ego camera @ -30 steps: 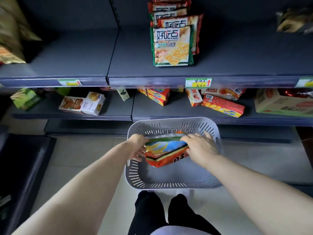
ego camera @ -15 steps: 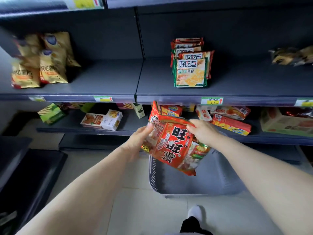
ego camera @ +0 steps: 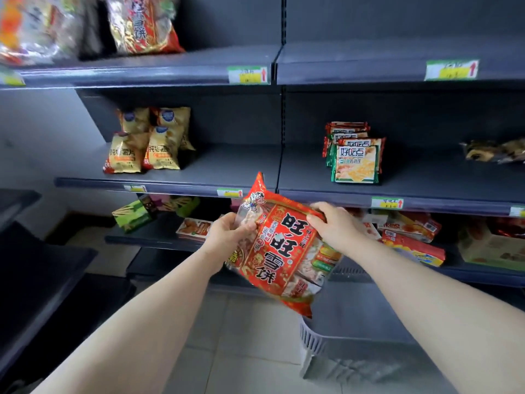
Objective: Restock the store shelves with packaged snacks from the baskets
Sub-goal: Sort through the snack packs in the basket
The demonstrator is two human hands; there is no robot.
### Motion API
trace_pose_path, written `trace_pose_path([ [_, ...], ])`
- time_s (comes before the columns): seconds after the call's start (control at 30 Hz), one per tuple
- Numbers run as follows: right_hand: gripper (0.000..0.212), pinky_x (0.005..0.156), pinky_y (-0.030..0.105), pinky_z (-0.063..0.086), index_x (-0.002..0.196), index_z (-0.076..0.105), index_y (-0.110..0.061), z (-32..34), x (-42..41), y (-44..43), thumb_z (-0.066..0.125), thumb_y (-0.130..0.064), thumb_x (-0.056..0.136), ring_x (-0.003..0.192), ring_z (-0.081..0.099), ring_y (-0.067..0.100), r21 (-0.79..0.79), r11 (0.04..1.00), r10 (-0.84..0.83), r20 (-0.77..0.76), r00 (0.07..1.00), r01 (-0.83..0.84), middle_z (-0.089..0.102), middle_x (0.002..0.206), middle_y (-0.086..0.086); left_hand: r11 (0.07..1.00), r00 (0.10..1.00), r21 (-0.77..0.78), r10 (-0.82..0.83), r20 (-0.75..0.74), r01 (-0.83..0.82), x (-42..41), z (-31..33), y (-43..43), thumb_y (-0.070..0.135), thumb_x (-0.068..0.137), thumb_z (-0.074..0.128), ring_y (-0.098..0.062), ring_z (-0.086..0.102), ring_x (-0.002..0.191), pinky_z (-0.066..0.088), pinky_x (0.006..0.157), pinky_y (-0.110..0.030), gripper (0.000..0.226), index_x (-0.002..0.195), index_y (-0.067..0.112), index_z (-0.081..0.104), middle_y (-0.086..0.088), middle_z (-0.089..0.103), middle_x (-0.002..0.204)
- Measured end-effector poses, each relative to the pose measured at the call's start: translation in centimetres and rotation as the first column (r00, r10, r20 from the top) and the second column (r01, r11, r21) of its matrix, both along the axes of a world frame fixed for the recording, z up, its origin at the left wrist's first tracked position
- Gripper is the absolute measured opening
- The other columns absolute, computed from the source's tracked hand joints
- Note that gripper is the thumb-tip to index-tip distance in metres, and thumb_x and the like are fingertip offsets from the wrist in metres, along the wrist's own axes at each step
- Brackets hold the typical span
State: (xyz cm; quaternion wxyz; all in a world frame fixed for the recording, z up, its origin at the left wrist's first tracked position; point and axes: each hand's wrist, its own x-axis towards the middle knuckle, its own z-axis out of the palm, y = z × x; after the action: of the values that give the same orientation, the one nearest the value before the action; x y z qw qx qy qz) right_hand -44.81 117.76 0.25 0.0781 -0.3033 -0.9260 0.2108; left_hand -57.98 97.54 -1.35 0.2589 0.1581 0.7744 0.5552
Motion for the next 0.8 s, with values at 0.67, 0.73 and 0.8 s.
trace_pose_path([
  [0.67,0.054,0.049,0.021,0.034,0.14,0.028,-0.021,5.0,-7.3,-16.8,0.053,-0.04,0.097,0.088,0.058,0.018,-0.299,0.954,-0.044,-0.243,0.969,-0.031,0.057,0.13,0.001,0.839,0.866,0.218,0.489,0.101,-0.499,-4.8,9.5,-15.2,0.046,0.091,0.065,-0.029,0.071,0.096,0.055,0.091,-0.052,0.03,0.102,0.019,0.06,-0.008,0.073,0.103],
  [0.73,0.051,0.049,0.022,0.033,0.139,0.027,-0.019,6.6,-8.4,-17.1,0.053,-0.037,0.097,0.076,0.051,0.013,-0.315,0.948,-0.069,-0.324,0.944,-0.038,0.059,0.126,0.0,0.843,0.877,0.251,0.475,0.066,-0.476,-5.8,11.3,-15.2,0.039,0.091,0.067,-0.028,0.069,0.1,0.052,0.095,-0.052,0.027,0.108,0.021,0.06,-0.007,0.072,0.108],
  [0.8,0.049,0.051,0.025,0.033,0.137,0.028,-0.018,8.3,-9.6,-17.2,0.053,-0.033,0.098,0.08,0.051,0.014,-0.333,0.941,-0.086,-0.411,0.907,-0.061,0.06,0.125,0.0,0.839,0.879,0.283,0.477,0.027,-0.464,-7.0,13.1,-14.9,0.036,0.091,0.067,-0.025,0.066,0.104,0.051,0.095,-0.048,0.034,0.12,0.021,0.056,-0.004,0.069,0.113],
])
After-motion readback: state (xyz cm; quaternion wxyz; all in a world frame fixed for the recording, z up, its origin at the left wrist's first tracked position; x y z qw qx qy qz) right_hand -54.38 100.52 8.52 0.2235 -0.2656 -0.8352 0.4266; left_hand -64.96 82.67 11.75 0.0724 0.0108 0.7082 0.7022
